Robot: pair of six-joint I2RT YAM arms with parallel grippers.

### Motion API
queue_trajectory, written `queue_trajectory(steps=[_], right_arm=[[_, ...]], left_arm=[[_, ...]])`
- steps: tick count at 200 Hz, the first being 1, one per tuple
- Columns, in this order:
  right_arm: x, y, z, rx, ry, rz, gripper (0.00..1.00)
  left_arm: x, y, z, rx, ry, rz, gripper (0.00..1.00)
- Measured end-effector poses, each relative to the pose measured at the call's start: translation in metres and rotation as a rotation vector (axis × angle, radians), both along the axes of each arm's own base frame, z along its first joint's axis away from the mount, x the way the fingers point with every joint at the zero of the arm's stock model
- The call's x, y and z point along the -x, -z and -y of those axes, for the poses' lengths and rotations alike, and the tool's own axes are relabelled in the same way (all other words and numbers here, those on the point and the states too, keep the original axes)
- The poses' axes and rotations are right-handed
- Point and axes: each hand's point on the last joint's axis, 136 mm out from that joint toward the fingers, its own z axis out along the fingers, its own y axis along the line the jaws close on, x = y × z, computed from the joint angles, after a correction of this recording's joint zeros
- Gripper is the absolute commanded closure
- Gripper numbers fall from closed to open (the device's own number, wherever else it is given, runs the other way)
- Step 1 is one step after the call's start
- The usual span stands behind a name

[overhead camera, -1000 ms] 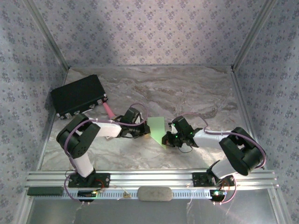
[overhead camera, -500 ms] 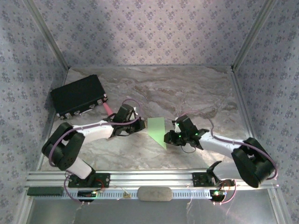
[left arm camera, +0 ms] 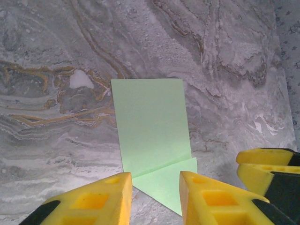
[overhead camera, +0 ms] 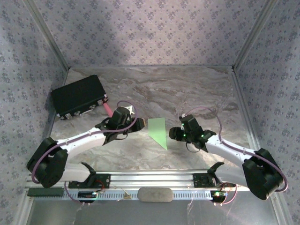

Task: Fold a paper plane with a square sheet of paper (pick it up from the middle)
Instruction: Fourth fold the wing at the center of the table.

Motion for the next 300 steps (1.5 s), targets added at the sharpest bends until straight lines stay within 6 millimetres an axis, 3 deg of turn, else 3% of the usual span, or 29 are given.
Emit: queue_trajectory(steps=[46, 121, 198, 227, 265, 300], right_arm=[[-0.009, 0.024, 0.011, -0.015, 0.04, -0.118, 0.56], [-0.007, 0.025, -0.02, -0.174, -0.052, -0.18, 0.59], [-0.009, 0.028, -0.045, -0.214, -0.124, -0.226, 0.74], [-0.009, 0.029, -0.046, -0.218, -0.128, -0.235, 0.79], [-0.008, 0.028, -0.048, -0.225, -0.14, -0.234, 0.92], [-0.008, 0.022, -0.049, -0.239, -0.145, -0.22, 0.96]], left_arm=[[0.01, -0.011, 0.009, -0.036, 0.033, 0.085, 0.63], [0.008, -0.006, -0.006, -0.086, -0.027, 0.1, 0.58], [0.01, -0.001, -0.011, -0.106, -0.041, 0.081, 0.55], [0.009, 0.002, -0.013, -0.115, -0.045, 0.072, 0.55], [0.011, 0.014, -0.013, -0.136, -0.031, 0.032, 0.55], [0.007, 0.022, -0.012, -0.141, -0.019, -0.022, 0.46]])
